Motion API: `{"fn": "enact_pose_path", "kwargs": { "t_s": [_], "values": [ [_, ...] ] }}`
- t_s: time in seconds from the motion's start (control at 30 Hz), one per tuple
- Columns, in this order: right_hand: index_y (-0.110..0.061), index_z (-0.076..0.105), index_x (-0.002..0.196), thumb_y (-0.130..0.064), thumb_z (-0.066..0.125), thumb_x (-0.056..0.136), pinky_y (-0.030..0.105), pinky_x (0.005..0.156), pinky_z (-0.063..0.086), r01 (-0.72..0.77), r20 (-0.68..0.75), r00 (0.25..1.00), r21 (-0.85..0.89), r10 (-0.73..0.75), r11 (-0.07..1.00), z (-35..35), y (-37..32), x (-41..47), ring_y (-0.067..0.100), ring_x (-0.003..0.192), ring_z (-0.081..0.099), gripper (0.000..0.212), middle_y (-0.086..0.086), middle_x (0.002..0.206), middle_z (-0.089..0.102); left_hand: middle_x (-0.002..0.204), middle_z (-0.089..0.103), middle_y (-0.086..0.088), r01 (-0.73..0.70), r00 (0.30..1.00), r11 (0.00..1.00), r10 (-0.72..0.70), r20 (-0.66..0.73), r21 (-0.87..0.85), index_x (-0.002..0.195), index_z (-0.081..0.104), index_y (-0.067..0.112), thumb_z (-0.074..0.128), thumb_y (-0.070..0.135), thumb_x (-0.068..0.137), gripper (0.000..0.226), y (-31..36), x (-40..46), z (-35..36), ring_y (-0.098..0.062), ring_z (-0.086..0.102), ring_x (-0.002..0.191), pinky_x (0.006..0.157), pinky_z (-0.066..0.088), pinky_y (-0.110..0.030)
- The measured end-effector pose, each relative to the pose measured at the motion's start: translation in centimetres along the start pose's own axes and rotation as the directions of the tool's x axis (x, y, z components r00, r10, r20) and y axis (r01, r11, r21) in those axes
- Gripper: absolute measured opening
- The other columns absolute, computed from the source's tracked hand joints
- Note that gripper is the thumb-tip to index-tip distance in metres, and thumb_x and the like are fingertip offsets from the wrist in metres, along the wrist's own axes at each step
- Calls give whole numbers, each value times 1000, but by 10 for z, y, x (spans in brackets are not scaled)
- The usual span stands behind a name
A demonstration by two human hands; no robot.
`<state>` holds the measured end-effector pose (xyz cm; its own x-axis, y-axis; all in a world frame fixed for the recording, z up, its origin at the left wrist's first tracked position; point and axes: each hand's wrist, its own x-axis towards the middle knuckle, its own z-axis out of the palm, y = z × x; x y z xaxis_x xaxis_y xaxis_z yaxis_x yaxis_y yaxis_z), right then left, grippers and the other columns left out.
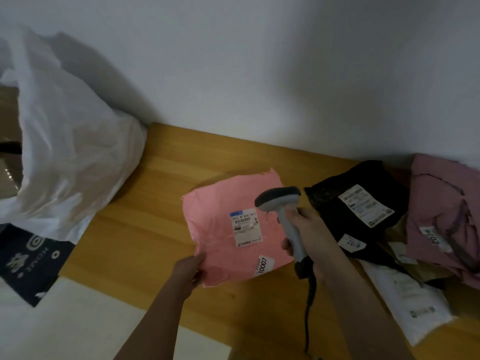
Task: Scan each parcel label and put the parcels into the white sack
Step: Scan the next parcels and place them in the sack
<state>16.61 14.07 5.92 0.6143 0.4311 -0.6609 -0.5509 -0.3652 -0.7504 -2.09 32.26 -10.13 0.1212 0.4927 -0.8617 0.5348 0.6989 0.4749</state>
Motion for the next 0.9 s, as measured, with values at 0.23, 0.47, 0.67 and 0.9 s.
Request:
{"fn": "enact_pose_path", "kwargs": {
  "t_s": [0.23,0.47,0.67,0.9],
  "values": [
    [-15,61,99,-43,49,99,33,59,46,5,-66,998,-85,-11,996,20,2,-13,17,58,57,31,14,97,66,89,63,-13,-30,994,999,31,104,-11,99,60,2,65,25,93,24,14,-8,1,-21,53,66,52,46,-28],
    [-22,59,96,-36,48,101,31,58,45,96,-79,992,-71,-102,993,27,-11,-43,14,57,53,19,4,85,63,84,62,-14,-44,990,999,39,139,32,98,59,3,66,25,92,24,20,-8,4,-18,52,58,42,43,-22],
    [-18,59,101,-37,47,101,30,56,44,155,-90,981,-151,-170,976,26,-18,-61,14,57,54,22,8,89,62,77,61,-12,-47,990,997,38,134,65,100,59,2,66,25,93,25,24,-8,4,-18,50,53,40,40,-22],
    [-18,58,102,-38,48,100,29,57,44,190,-78,976,-171,-205,967,26,-19,-72,14,59,53,23,9,90,62,79,62,-13,-56,988,997,48,145,57,101,60,1,67,29,91,31,27,-10,4,-19,52,56,48,42,-26]
  ]
}}
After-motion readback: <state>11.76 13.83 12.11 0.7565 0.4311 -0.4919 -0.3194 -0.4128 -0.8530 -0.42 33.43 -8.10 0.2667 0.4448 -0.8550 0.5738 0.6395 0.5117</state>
